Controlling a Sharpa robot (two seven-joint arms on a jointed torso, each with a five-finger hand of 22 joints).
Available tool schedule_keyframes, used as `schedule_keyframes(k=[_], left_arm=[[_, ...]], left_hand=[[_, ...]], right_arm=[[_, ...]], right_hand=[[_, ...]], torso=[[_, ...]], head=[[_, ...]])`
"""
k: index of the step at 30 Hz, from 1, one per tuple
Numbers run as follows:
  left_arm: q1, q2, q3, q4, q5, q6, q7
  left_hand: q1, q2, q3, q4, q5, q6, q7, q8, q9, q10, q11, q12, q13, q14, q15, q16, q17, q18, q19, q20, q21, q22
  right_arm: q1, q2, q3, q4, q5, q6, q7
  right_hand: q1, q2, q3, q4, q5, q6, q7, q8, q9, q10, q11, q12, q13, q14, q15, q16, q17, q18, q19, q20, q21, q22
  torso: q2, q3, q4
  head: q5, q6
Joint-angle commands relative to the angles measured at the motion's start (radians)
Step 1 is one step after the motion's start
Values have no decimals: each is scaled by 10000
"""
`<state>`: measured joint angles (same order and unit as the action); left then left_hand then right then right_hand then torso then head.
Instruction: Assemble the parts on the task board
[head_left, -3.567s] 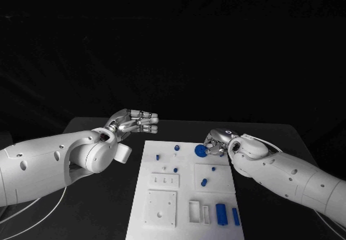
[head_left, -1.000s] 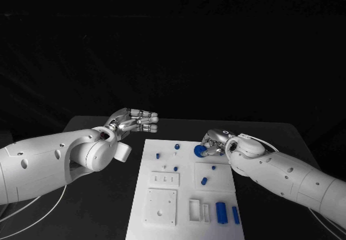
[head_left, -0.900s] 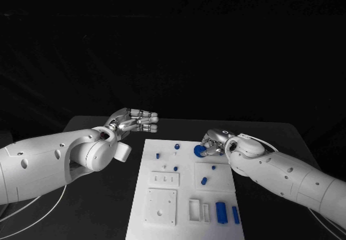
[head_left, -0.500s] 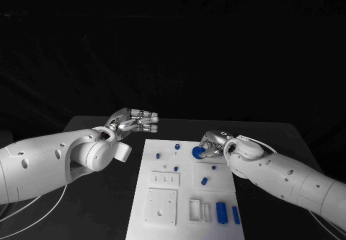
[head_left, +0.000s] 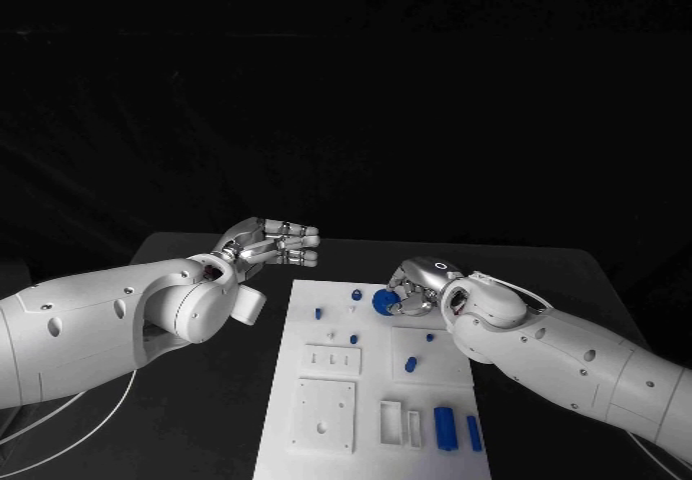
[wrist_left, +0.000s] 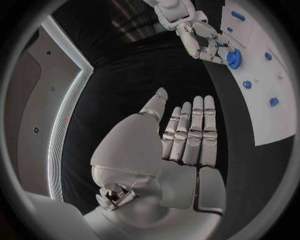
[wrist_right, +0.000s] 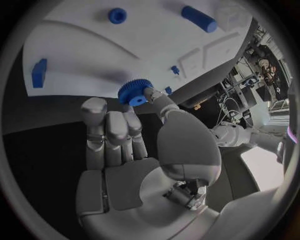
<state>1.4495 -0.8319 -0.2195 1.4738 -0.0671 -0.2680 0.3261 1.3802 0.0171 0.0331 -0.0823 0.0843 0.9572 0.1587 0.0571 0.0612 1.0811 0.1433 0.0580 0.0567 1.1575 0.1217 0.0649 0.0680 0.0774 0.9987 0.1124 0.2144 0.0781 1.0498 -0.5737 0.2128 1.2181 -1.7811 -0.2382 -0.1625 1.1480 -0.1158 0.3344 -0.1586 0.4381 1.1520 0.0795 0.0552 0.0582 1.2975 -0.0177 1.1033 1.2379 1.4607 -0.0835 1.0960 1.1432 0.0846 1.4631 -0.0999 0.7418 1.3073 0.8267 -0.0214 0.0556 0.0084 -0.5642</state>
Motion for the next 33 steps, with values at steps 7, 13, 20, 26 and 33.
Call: schedule_keyframes(k=[7, 13, 20, 26, 33], left_arm=[[18, 12, 5, 45, -41, 108, 60], [18, 35, 5, 39, -43, 110, 58], [18, 61, 6, 26, -44, 117, 59], [18, 88, 6, 12, -44, 131, 61], [18, 126, 6, -10, -44, 144, 57]], left_hand=[[-41, -18, -2, -75, 62, -57, 24, 41, 8, -65, 12, 24, 13, -35, 18, 47, 15, -38, -51, -22, 31, -8], [-41, -18, -2, -75, 62, -57, 24, 41, 8, -65, 12, 24, 13, -35, 18, 47, 15, -38, -51, -22, 31, -8], [-41, -18, -2, -75, 62, -57, 24, 41, 8, -65, 12, 24, 13, -35, 18, 47, 15, -38, -51, -22, 31, -8], [-41, -18, -2, -75, 62, -57, 24, 41, 8, -65, 12, 24, 13, -35, 18, 47, 15, -38, -51, -22, 31, -8], [-41, -18, -2, -75, 62, -57, 24, 41, 8, -65, 12, 24, 13, -35, 18, 47, 15, -38, -51, -22, 31, -8]], right_arm=[[-1, 211, -23, 438, -1233, -505, -325], [-2, 515, -136, 299, -1624, -602, -456], [-4, 878, -307, 54, -1833, -634, -508], [-6, 1165, -461, -218, -1979, -615, -563], [-8, 1476, -608, -588, -2176, -604, -678]], right_hand=[[29, -127, 21, 143, -70, 165, -98, 69, 70, 16, -47, 8, 16, 8, -38, 24, -5, 10, 468, -67, 64, 865], [64, -182, 81, 216, -141, 156, -98, 69, 69, 17, -46, -13, 11, 5, -38, 11, -20, -1, 469, -70, 73, 864], [77, -197, 112, 230, -167, 143, -92, 69, 68, 17, -45, -21, 9, 7, -36, 7, -25, -6, 472, -68, 84, 866], [79, -216, 130, 239, -191, 132, -88, 68, 67, 18, -42, -23, 10, 6, -36, 0, -33, -6, 473, -69, 76, 864], [93, -252, 231, 259, -245, 109, -80, 66, 66, 8, -42, -62, -11, 3, -35, -34, -70, -14, 474, -70, 41, 855]], torso=[[10, -11, 16], [12, -14, 47], [16, -4, 36], [13, -9, 34], [13, -2, 32]], head=[[60, 36], [63, 45], [104, 40], [125, 45], [138, 54]])
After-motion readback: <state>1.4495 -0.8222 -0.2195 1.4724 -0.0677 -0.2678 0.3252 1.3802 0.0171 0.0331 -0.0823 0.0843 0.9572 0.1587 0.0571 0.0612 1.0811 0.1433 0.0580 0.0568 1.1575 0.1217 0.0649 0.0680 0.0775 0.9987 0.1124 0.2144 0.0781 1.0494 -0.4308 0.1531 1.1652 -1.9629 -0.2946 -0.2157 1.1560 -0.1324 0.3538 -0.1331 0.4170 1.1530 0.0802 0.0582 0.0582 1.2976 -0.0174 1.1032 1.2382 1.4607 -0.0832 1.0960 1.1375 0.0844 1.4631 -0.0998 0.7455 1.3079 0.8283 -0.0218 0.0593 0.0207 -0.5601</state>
